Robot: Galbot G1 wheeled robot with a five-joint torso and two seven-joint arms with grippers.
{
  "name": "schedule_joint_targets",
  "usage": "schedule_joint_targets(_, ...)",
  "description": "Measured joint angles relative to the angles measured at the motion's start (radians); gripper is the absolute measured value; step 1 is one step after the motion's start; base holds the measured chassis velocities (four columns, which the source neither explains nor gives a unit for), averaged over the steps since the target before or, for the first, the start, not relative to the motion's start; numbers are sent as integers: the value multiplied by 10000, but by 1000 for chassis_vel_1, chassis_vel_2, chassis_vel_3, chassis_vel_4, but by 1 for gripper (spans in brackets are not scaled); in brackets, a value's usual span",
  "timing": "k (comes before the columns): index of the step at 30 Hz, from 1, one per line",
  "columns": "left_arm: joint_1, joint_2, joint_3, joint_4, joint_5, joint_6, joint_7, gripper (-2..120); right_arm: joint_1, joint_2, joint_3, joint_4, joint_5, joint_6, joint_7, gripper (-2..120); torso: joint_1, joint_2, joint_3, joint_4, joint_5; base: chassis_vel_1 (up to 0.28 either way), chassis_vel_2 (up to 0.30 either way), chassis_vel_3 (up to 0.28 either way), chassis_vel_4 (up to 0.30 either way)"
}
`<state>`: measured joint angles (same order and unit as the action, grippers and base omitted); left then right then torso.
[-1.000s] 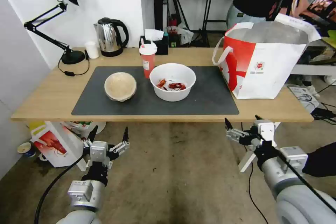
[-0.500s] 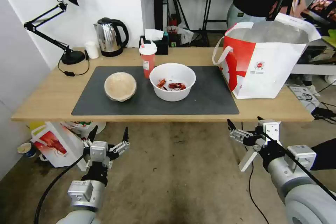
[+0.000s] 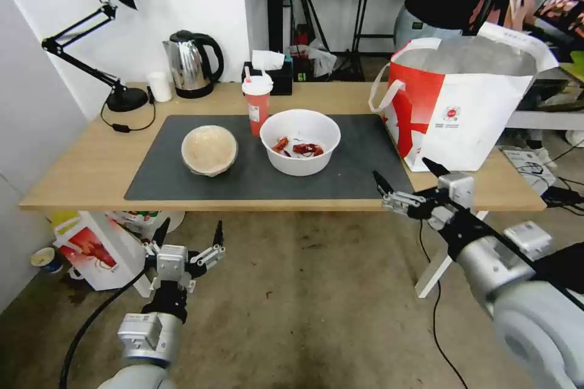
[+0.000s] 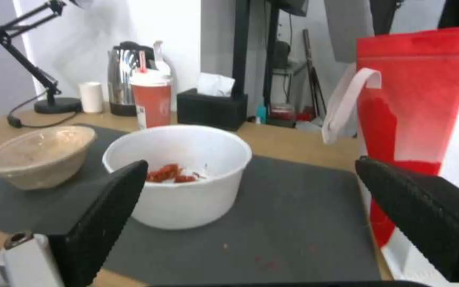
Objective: Pick up the trash from the table and place it into the takeout bag.
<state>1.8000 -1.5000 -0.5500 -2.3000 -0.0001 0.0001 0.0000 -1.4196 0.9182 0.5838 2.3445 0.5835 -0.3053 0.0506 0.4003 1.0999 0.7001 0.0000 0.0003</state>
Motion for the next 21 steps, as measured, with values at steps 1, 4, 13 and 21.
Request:
schedule_joint_targets(1, 0, 0, 0, 0, 0, 0, 0, 100, 0, 0, 0, 0, 0, 0, 0, 100, 0, 0, 0, 0, 0, 0, 0, 0, 0)
schedule_joint_targets(4, 0, 0, 0, 0, 0, 0, 0, 100, 535, -352, -95, -268, 581, 71, -150, 100, 0, 1, -1, -2, -3, 0, 0, 0, 0)
schedule_joint_targets(13, 0, 0, 0, 0, 0, 0, 0, 100, 2742, -1632, -843, -1262, 2574, 9, -523, 100, -1, 0, 0, -2, -2, 0, 0, 0, 0)
schedule_joint_targets(21, 0, 0, 0, 0, 0, 0, 0, 100, 6665, -2243, -3298, -2901, 4911, -876, -464, 100, -2, 0, 0, 0, -2, 0, 0, 0, 0)
